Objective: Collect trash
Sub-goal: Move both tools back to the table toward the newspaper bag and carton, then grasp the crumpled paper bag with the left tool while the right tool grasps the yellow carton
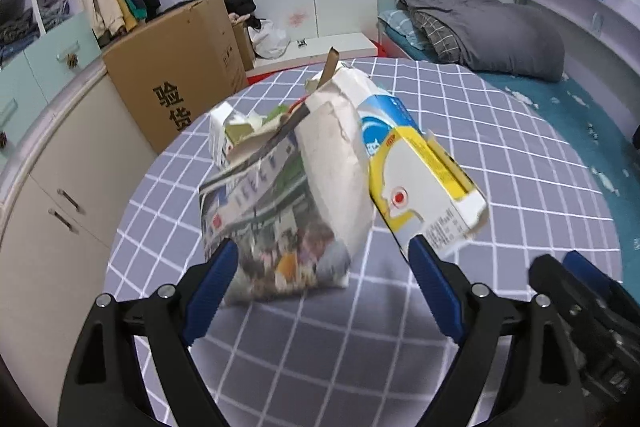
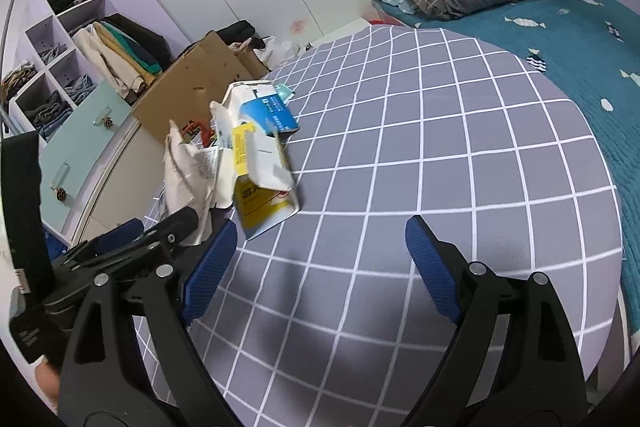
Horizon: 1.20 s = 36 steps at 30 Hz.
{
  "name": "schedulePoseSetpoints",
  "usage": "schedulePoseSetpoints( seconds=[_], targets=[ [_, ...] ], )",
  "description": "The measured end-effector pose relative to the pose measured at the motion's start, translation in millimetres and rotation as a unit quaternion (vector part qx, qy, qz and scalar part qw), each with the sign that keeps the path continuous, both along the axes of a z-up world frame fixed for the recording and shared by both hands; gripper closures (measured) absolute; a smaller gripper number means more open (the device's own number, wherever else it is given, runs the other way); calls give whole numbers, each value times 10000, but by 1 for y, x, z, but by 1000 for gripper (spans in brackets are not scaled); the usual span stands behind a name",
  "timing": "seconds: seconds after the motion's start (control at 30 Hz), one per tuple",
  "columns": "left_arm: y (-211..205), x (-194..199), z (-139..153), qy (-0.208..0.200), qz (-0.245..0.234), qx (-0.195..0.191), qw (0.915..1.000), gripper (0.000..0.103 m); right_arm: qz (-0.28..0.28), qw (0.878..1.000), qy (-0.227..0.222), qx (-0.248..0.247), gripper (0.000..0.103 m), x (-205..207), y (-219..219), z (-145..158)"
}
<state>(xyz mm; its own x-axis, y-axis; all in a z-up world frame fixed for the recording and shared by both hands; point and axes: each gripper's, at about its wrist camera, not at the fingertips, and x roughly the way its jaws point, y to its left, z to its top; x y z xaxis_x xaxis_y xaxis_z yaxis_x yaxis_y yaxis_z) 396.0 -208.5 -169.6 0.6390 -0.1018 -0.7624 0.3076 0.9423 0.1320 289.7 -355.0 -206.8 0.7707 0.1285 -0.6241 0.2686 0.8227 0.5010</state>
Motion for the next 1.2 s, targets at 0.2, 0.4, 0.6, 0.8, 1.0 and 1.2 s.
schedulePoseSetpoints(
  seconds=[0.2,0.4,0.6,0.8,1.0,1.2],
  targets=[
    [3,11,3,-77,33,14,10000,50,242,9997,-25,97,17,19,3,2],
    [23,10,14,-49,47,-401,9992,80,470,9988,31,113,15,47,15,3],
    [59,0,41,-305,305,-893,9951,85,651,9976,218,-7,15,78,27,-3],
    [87,-7,57,-449,582,-1078,9914,86,859,9954,405,-151,57,95,37,-6],
    [111,-14,65,-522,784,-1225,9880,86,618,9972,270,-324,59,77,37,4],
    [137,-28,75,-619,940,-1393,9838,86,559,9974,-148,-423,59,48,49,37]
  ],
)
